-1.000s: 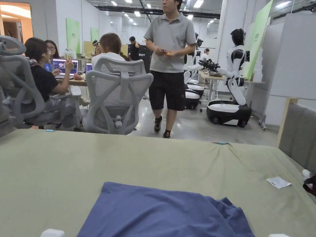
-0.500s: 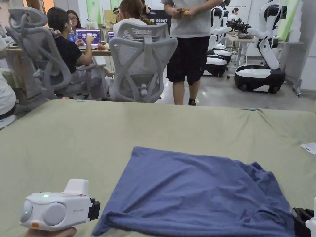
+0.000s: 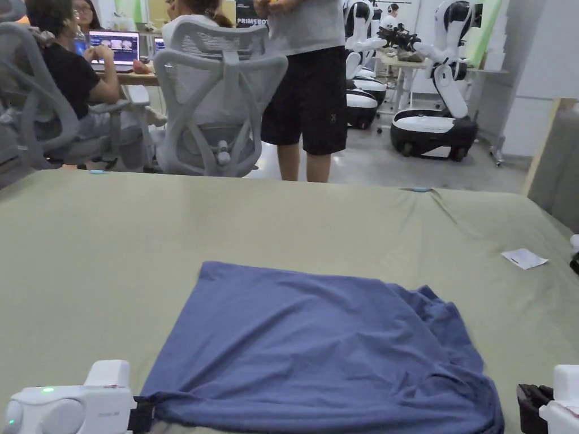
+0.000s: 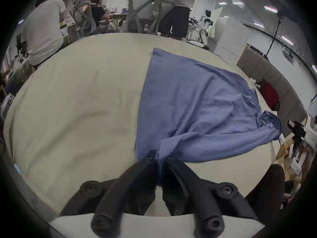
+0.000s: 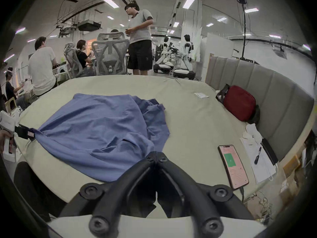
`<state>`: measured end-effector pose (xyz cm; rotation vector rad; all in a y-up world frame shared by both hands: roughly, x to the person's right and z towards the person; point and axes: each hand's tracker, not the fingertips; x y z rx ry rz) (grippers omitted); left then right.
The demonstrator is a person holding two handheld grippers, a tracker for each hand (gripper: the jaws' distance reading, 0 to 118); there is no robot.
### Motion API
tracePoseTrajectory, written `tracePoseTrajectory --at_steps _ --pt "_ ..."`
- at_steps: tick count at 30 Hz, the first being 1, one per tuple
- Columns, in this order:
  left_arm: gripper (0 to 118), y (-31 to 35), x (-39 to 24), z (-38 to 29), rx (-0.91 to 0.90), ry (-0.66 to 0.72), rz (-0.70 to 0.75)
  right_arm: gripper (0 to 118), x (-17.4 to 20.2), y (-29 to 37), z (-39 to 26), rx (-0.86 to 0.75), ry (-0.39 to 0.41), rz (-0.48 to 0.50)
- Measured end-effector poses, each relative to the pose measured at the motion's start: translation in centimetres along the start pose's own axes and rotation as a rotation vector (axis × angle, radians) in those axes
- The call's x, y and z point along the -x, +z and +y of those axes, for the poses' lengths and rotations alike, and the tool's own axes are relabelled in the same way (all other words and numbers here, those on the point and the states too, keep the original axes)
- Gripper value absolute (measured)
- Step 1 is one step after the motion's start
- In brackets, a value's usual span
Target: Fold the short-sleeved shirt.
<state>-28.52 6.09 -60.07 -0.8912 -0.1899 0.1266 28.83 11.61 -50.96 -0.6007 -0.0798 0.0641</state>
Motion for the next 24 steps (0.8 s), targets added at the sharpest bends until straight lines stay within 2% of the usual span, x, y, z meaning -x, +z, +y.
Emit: tracePoseTrajectory --at_steps 1,2,3,6,8,9,10,11,12,15,17,24 --pt "3 0.5 -0.2 0.1 -0.024 -0.003 -0.004 45 -0.4 -0.1 -0.2 -0.015 -0.007 -0.001" --pt "3 0.8 -0.3 0.3 -0.033 -0.009 0.002 80 -0.7 -0.1 -0.2 -0.035 -0.02 0.008" --pt "3 1.0 -0.5 0.4 -0.039 -0.018 0.011 80 -1.0 -0.6 -0.3 -0.023 -0.03 0.016" --pt "3 1.5 -0.9 0.7 -0.048 -0.037 0.017 115 -1.1 -2.8 -0.7 0.028 -0.04 0.06" --pt "3 1.9 -1.7 0.7 -0.051 -0.051 0.026 111 -0.6 -4.4 -0.9 0.057 -0.025 0.09" --pt "3 1.9 -1.8 0.8 -0.05 -0.055 0.029 104 -0.2 -5.1 -1.0 0.079 -0.014 0.129" --pt "3 1.9 -2.0 0.8 -0.049 -0.056 0.03 88 0.0 -5.9 -1.1 0.102 -0.015 0.174" --pt "3 1.9 -2.0 0.8 -0.046 -0.056 0.03 60 0.2 -6.6 -1.2 0.144 -0.022 0.203" --pt "3 2.0 -2.1 0.8 -0.044 -0.056 0.03 2 0.4 -7.3 -1.3 0.175 -0.027 0.205" --pt "3 2.5 -2.3 0.9 -0.038 -0.048 0.016 2 0.0 -6.6 -1.7 0.125 -0.006 0.191" --pt "3 3.1 -2.2 1.2 -0.044 -0.047 0.004 2 -0.7 -5.2 -1.3 0.071 -0.046 0.2" --pt "2 3.9 -3.5 7.9 -0.114 -0.054 -0.013 2 -1.8 -4.3 4.2 -0.055 -0.109 0.114"
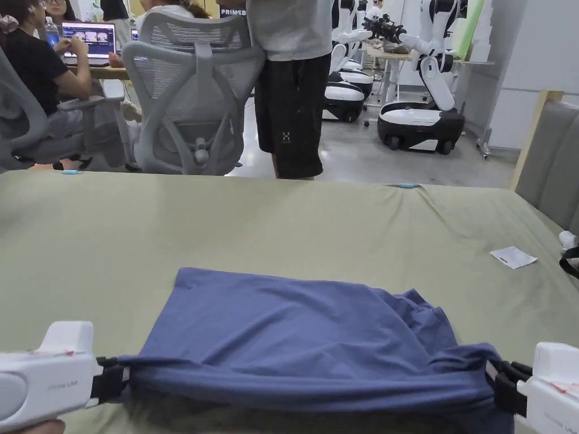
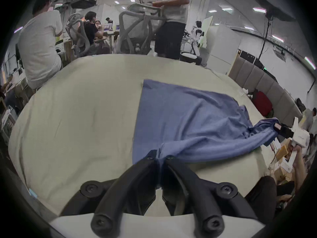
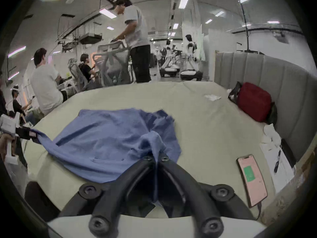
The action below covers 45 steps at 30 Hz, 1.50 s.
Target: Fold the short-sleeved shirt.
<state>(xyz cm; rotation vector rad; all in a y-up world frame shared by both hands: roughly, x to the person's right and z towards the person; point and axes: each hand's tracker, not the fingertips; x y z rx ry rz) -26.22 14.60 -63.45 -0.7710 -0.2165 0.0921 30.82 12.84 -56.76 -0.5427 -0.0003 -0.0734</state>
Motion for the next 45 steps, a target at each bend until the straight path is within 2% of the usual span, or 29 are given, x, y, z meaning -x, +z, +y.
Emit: tracePoseTrajectory --at_steps 2,4,9,13,14,17,18,20,23,25,26,27,28,29,31,33,38,43,44,45 --pt "2 -2.4 -0.2 2.4 0.009 -0.001 0.0 2 0.1 -2.1 1.5 0.012 0.004 -0.023" --pt "2 -5.3 -0.4 4.3 0.046 -0.016 0.03 2 0.1 -4.5 2.1 0.047 0.048 -0.071" --pt "2 -13.2 0.5 6.9 0.159 0.053 0.099 2 -0.6 -11.3 1.4 0.142 0.039 -0.13" --pt "3 -15.2 1.0 6.3 0.184 0.089 0.092 3 -1.1 -13.1 0.5 0.183 0.034 -0.137" --pt "8 -14.7 0.8 6.2 0.154 0.086 0.098 8 -1.3 -12.9 0.4 0.174 0.028 -0.131" --pt "73 -11.4 0.4 5.1 0.015 0.061 0.068 83 -1.5 -10.2 0.7 0.102 0.005 -0.053" --pt "89 -10.1 0.0 4.5 -0.039 0.063 0.071 101 -1.0 -8.7 0.8 0.066 -0.006 -0.05" --pt "91 -6.6 -1.6 2.9 -0.181 0.006 0.099 103 0.5 -5.3 1.0 -0.028 -0.005 -0.047" --pt "88 -2.8 -5.5 -0.1 -0.353 -0.133 0.137 104 4.4 -1.5 0.5 -0.12 0.045 -0.028" --pt "64 -1.1 -7.5 -1.8 -0.438 -0.173 0.142 101 6.8 0.0 -0.3 -0.169 0.087 -0.029" --pt "48 -0.4 -8.6 -2.7 -0.472 -0.178 0.141 92 8.4 0.5 -0.8 -0.196 0.107 -0.033" --pt "24 0.2 -9.4 -3.5 -0.491 -0.188 0.149 61 9.4 1.0 -1.3 -0.213 0.126 -0.03" --pt "5 0.0 -9.3 -4.0 -0.493 -0.199 0.16 23 10.2 1.3 -1.7 -0.221 0.141 -0.021" --pt "0 0.2 -9.6 -4.5 -0.487 -0.205 0.153 1 10.9 1.5 -2.0 -0.217 0.151 -0.026" --pt "0 0.5 -9.4 -5.0 -0.461 -0.231 0.125 0 11.4 2.0 -2.2 -0.238 0.161 -0.038" --pt "0 0.2 -7.9 -4.8 -0.412 -0.224 0.131 0 11.2 2.4 -1.8 -0.219 0.155 -0.003" --pt "0 -2.6 -0.3 -4.0 -0.159 0.01 0.168 0 10.6 2.3 -1.5 -0.212 0.164 -0.02" --pt "0 -5.6 3.0 -3.9 -0.046 0.037 0.168 0 9.4 0.9 -1.4 -0.181 0.155 -0.041" --pt "3 -6.4 3.1 -3.7 -0.044 0.035 0.168 0 9.1 0.4 -1.5 -0.173 0.151 -0.047" --pt "29 -7.2 3.2 -3.5 -0.04 0.031 0.17 0 8.9 0.1 -1.5 -0.165 0.149 -0.051"
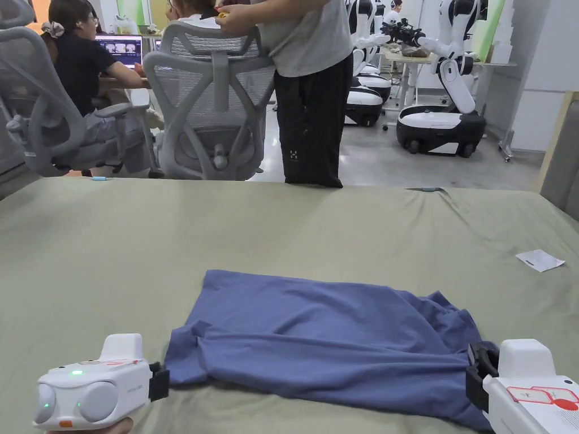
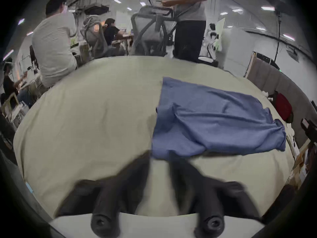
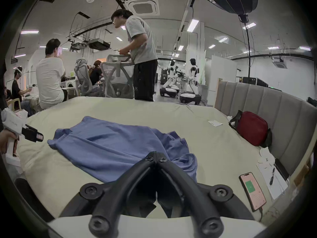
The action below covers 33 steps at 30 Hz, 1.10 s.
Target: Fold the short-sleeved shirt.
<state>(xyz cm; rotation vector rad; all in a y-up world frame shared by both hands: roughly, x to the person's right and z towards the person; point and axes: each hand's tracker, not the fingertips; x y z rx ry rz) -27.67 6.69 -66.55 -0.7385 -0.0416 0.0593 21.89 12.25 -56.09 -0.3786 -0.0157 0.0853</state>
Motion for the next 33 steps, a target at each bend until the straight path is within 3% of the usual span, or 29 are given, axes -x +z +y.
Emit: tracePoseTrajectory --at_steps 2,3,6,9,11,13,14,16,17,18,20,22,23,24,26,27,29,33 --pt "95 -2.4 -0.4 0.5 0.016 -0.019 0.03 0 -0.4 -0.5 -0.4 0.014 -0.001 -0.009" --pt "110 -3.2 -0.8 0.7 0.016 -0.023 0.037 0 -0.6 -0.8 -0.5 0.022 -0.002 -0.016" --pt "91 -7.0 -1.4 1.5 0.062 -0.038 0.046 0 -1.6 -1.4 -1.1 0.049 -0.007 -0.038" --pt "84 -9.1 -3.0 1.0 0.186 -0.098 0.056 0 -2.9 -1.8 -1.7 0.084 -0.009 -0.068" --pt "74 -7.7 -4.0 1.4 0.15 -0.162 0.084 0 -3.9 -2.2 -2.1 0.109 -0.011 -0.096" --pt "28 -6.7 -4.7 1.6 0.145 -0.244 0.063 2 -5.0 -3.0 -2.4 0.134 -0.034 -0.115" --pt "5 -6.4 -5.0 1.7 0.134 -0.275 0.088 11 -5.4 -3.6 -2.6 0.155 -0.051 -0.119" --pt "5 -5.0 -4.9 2.5 0.108 -0.262 0.087 82 -5.9 -5.2 -2.9 0.211 -0.085 -0.102" --pt "5 -4.4 -4.7 2.9 0.097 -0.221 0.067 107 -6.2 -6.0 -3.2 0.241 -0.094 -0.092" --pt "5 -3.7 -4.6 3.3 0.072 -0.197 0.051 118 -6.3 -6.8 -3.6 0.255 -0.094 -0.086" --pt "5 -2.4 -4.2 4.0 0.022 -0.156 0.031 118 -6.2 -7.9 -4.5 0.254 -0.085 -0.097" --pt "5 -1.7 -4.6 4.2 0.024 -0.17 0.033 110 -6.4 -9.7 -6.2 0.356 -0.074 -0.09" --pt "5 -1.2 -5.0 4.2 0.021 -0.177 0.035 94 -6.3 -10.3 -6.8 0.394 -0.079 -0.071" --pt "5 -1.0 -5.2 4.0 0.017 -0.182 0.034 86 -6.4 -10.8 -7.5 0.439 -0.098 -0.027" --pt "5 -1.0 -5.2 3.7 0.026 -0.169 0.03 64 -6.9 -10.6 -7.6 0.455 -0.19 0.067" --pt "5 -1.2 -4.8 3.7 0.032 -0.157 0.028 54 -6.8 -9.9 -6.8 0.411 -0.148 0.018" --pt "5 -0.7 -4.7 3.4 0.032 -0.153 0.026 5 -7.0 -9.0 -5.3 0.366 -0.166 0.071" --pt "5 2.4 -4.3 3.4 -0.001 -0.122 0.004 4 -7.6 -6.8 -1.1 0.307 -0.132 0.064"
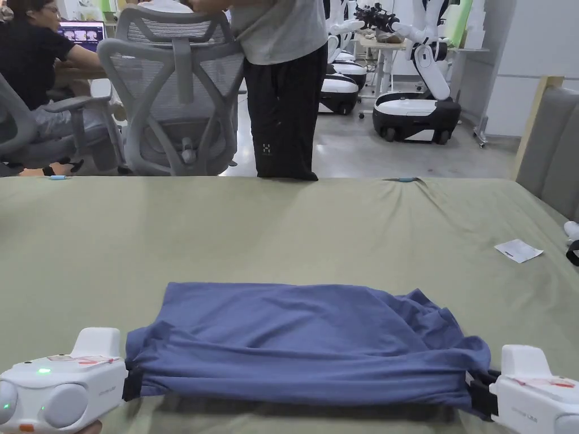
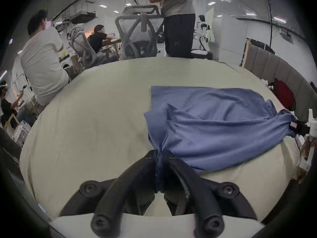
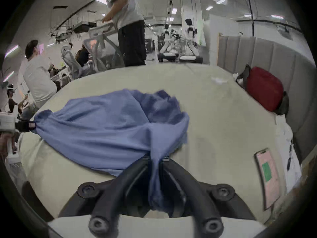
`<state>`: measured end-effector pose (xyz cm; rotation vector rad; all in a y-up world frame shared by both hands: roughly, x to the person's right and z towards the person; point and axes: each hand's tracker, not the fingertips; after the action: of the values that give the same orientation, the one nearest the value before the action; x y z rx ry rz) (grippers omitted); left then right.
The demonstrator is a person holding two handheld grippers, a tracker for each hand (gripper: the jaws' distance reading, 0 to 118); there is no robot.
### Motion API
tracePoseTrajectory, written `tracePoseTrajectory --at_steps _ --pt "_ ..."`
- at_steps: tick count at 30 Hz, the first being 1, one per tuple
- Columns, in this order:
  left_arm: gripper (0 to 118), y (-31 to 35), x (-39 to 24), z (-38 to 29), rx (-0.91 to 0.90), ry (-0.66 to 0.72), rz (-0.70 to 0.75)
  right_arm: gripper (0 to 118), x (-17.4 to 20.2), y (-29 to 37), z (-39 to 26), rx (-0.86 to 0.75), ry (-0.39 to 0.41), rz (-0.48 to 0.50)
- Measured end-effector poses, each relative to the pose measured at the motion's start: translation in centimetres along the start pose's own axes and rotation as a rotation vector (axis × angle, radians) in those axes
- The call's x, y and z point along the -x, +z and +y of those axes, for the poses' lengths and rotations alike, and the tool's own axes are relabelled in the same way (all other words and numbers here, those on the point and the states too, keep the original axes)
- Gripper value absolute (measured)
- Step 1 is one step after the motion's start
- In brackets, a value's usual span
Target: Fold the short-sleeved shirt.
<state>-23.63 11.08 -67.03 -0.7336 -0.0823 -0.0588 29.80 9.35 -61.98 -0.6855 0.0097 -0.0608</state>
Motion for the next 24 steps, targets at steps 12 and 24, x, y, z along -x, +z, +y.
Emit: tracePoseTrajectory --at_steps 12,24 --pt "5 2.4 1.0 -6.4 0.101 0.055 -0.06 5 -0.9 0.9 -4.0 0.141 0.083 0.006" --pt "101 6.9 -2.3 -2.8 -0.302 -0.055 0.02 105 4.2 8.5 0.6 -0.265 0.106 -0.087"
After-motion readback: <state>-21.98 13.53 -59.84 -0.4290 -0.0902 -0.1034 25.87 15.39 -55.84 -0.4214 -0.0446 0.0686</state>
